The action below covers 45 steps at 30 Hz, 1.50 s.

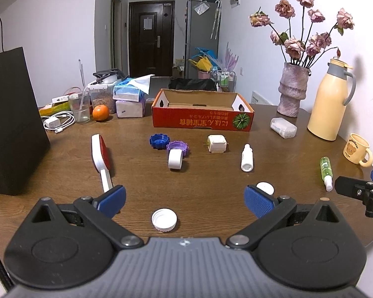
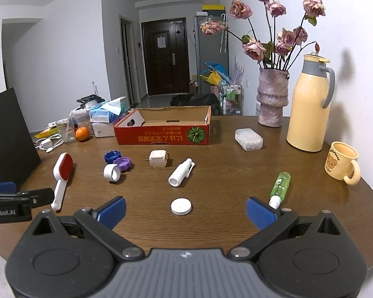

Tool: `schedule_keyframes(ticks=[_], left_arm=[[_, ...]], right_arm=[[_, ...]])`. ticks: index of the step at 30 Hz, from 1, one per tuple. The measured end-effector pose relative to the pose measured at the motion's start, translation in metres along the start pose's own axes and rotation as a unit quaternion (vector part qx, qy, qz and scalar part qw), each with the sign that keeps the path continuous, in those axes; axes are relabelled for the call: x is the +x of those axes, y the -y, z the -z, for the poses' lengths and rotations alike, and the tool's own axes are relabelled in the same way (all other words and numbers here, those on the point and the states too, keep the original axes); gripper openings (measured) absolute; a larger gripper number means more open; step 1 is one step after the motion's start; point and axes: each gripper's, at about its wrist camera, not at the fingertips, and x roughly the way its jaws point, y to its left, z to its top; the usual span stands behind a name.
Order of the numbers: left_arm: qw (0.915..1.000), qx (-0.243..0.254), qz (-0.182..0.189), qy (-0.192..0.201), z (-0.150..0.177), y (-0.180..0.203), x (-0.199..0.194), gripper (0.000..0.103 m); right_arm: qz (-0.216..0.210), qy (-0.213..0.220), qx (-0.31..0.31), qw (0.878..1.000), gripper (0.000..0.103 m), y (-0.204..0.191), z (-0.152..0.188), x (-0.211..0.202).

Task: Organize rigid objects

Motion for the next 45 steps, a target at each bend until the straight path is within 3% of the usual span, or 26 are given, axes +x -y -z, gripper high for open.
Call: schedule_keyframes(ticks=[32,37,45], left_arm=[[0.9948,-0.025,-0.012,-0.098,0.021,-0.020,0.102,0.103],[0.9929,-0.029,-0.016,-0.114,0.029,-0.022,0.115,0.099],[0.9917,-0.027,-0.022,-0.123,0.036,-0.023,0.132,0.084]], right_arm=[[-0.008,-0.081,-0.010,0.997,0.102,0.004,0.003,0.097],[-0.011,-0.091,-0.011,0.996,0.102,0.003,0.006,0.110],[-0.018,-0.097,-0.009,0.995,0.101,0.004,0.012,0.126]])
